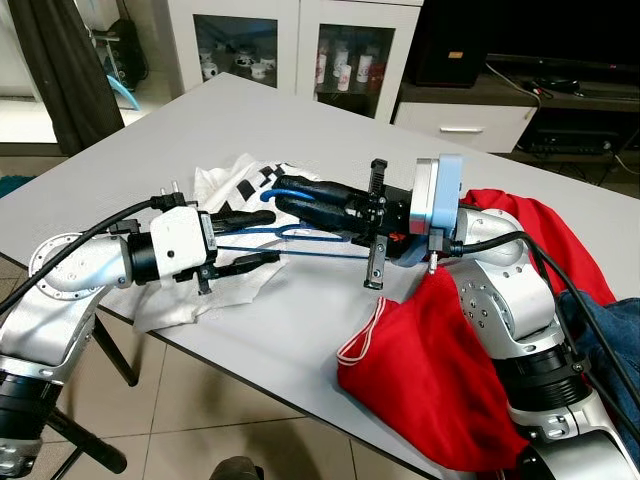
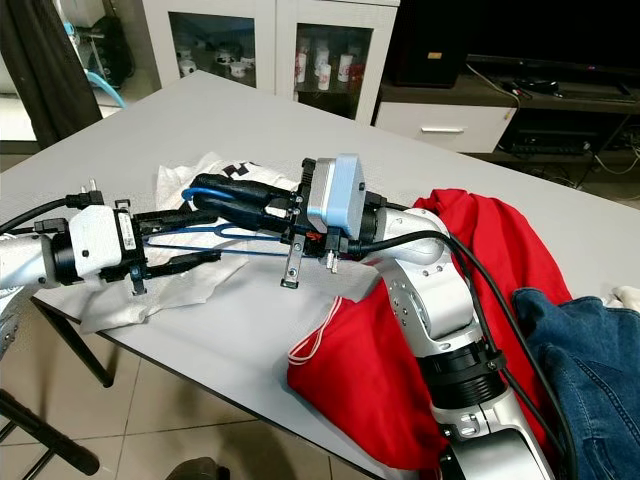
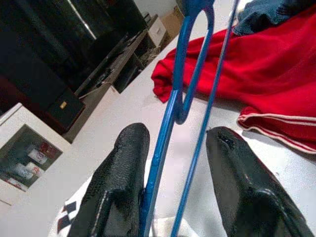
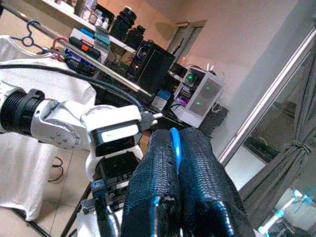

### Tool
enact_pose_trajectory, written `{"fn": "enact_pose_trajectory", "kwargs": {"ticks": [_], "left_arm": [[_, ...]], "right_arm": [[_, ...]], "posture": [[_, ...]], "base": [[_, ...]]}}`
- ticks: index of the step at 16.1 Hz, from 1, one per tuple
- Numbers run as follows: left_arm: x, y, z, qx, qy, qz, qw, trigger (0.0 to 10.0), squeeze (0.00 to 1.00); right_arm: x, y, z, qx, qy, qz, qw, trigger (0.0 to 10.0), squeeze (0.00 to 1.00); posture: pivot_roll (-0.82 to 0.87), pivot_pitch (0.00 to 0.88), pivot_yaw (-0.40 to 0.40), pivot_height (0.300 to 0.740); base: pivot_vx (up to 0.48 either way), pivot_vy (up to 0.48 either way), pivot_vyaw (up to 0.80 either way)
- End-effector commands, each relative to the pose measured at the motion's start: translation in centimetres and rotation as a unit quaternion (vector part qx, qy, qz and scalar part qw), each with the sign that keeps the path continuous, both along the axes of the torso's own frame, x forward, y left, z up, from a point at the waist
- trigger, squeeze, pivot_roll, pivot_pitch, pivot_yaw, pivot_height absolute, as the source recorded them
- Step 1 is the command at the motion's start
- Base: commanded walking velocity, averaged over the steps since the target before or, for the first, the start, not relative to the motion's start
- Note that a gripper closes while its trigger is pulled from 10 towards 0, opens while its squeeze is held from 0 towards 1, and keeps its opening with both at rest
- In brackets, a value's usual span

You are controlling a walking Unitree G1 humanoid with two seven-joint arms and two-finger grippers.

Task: Hang hanger

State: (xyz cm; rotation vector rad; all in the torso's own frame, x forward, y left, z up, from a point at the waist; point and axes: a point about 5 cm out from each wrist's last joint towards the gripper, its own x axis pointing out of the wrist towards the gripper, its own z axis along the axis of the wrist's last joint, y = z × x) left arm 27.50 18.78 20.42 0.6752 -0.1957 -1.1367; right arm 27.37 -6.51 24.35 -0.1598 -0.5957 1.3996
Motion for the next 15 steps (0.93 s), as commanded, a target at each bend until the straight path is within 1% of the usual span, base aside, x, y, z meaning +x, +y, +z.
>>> {"fn": "enact_pose_trajectory", "kwargs": {"ticks": [1, 6, 9, 13, 15], "left_arm": [[-0.01, -0.07, 0.29, -0.003, 0.0, -0.007, 1.0, 0.0, 0.0], [-0.4, -0.51, -0.09, -0.011, 0.014, -0.023, 1.0, 0.0, 0.0], [-0.48, -0.62, -0.03, -0.014, 0.012, -0.024, 1.0, 0.0, 0.0], [-0.34, -0.71, 0.04, -0.018, 0.011, -0.022, 1.0, 0.0, 0.0], [-0.13, -0.65, 0.16, -0.024, 0.002, -0.015, 1.0, 0.0, 0.0]], "right_arm": [[0.24, -0.47, 0.94, 0.014, -0.013, -0.011, 1.0, 10.0, 0.0], [0.73, -0.62, 1.07, 0.024, -0.011, -0.03, 0.999, 10.0, 0.0], [0.75, -0.64, 1.14, 0.027, -0.014, -0.036, 0.999, 10.0, 0.0], [0.72, -0.8, 1.14, 0.024, -0.015, -0.04, 0.999, 10.0, 0.0], [0.69, -0.95, 1.18, 0.022, -0.015, -0.039, 0.999, 10.0, 0.0]], "posture": [[0.09, 0.0, -0.05, 0.74], [0.1, 0.0, -0.051, 0.74], [0.1, 0.0, -0.05, 0.74], [0.09, 0.0, -0.048, 0.74], [0.09, 0.0, -0.049, 0.74]], "base": [[0.0, 0.0, 0.0], [0.0, 0.0, 0.0], [0.0, 0.0, 0.0], [0.0, 0.0, 0.0], [0.0, 0.0, 0.0]]}}
